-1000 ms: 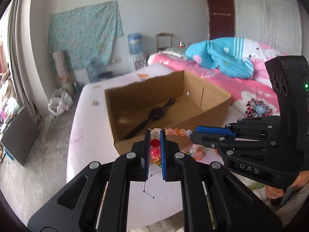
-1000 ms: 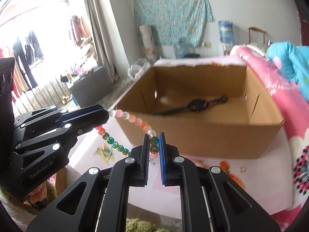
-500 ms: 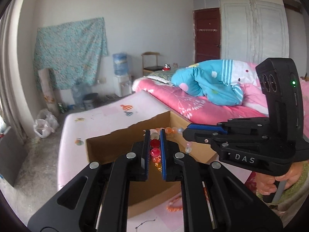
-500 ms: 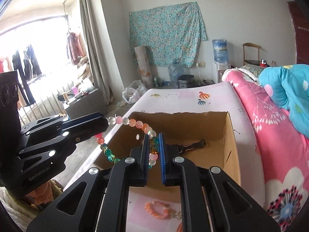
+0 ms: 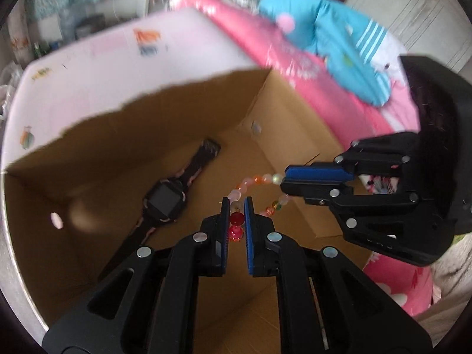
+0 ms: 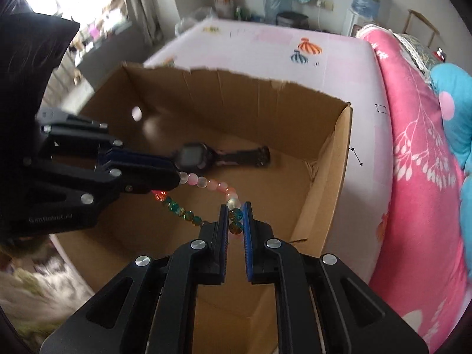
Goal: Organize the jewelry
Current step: 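Lift the multicolour bracelet with the left tool and release it into the box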
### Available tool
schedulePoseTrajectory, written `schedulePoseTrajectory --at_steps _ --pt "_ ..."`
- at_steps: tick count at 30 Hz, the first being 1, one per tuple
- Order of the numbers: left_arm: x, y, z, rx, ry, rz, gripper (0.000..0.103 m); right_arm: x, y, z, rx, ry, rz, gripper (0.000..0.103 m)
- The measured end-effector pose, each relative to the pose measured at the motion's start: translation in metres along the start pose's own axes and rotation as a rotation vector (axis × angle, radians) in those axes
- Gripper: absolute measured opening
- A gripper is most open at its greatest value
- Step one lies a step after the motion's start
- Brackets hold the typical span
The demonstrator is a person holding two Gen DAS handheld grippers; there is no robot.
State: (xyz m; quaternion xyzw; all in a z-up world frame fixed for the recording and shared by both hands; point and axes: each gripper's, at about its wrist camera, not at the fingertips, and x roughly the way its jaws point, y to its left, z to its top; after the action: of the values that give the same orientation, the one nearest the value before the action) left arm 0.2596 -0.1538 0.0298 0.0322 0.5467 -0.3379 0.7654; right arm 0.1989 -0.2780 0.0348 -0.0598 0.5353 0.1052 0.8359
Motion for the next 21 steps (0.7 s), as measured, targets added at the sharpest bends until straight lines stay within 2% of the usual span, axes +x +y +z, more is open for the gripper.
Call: schedulePoseTrajectory --at_steps 5,7,9,10,12,16,19,21 --pt "0.039 0.006 0.008 -0.024 0.151 -0.019 0.009 0.005 0.006 0.004 -0.116 0.045 -0.102 0.011" --pt "0.047 0.006 0.01 -0.026 0.18 -0.013 0.009 0.0 0.001 0.007 -0.121 0.028 -0.113 0.012" --pt "0.052 0.007 0.01 -0.034 0.189 -0.007 0.012 -0.005 -0.008 0.009 -0.097 -0.003 -0.125 0.02" --pt "0.051 0.007 0.009 -0.046 0.193 -0.012 0.017 -0.009 -0.012 0.009 -0.086 -0.014 -0.12 0.02" --pt "0.047 0.007 0.008 -0.062 0.186 -0.024 0.02 -0.019 -0.019 0.008 -0.048 -0.044 -0.091 0.021" --pt "0.031 0.002 0.004 -0.053 0.139 -0.004 0.022 -0.041 -0.024 0.004 -0.003 -0.109 -0.129 0.022" --pt "0.0 0.0 -0.002 -0.049 0.054 0.015 0.03 -0.067 -0.024 -0.005 0.061 -0.184 -0.084 0.031" --pt "-0.03 -0.005 -0.007 -0.034 -0.03 0.036 0.032 -0.082 -0.021 -0.011 0.085 -0.231 -0.072 0.037"
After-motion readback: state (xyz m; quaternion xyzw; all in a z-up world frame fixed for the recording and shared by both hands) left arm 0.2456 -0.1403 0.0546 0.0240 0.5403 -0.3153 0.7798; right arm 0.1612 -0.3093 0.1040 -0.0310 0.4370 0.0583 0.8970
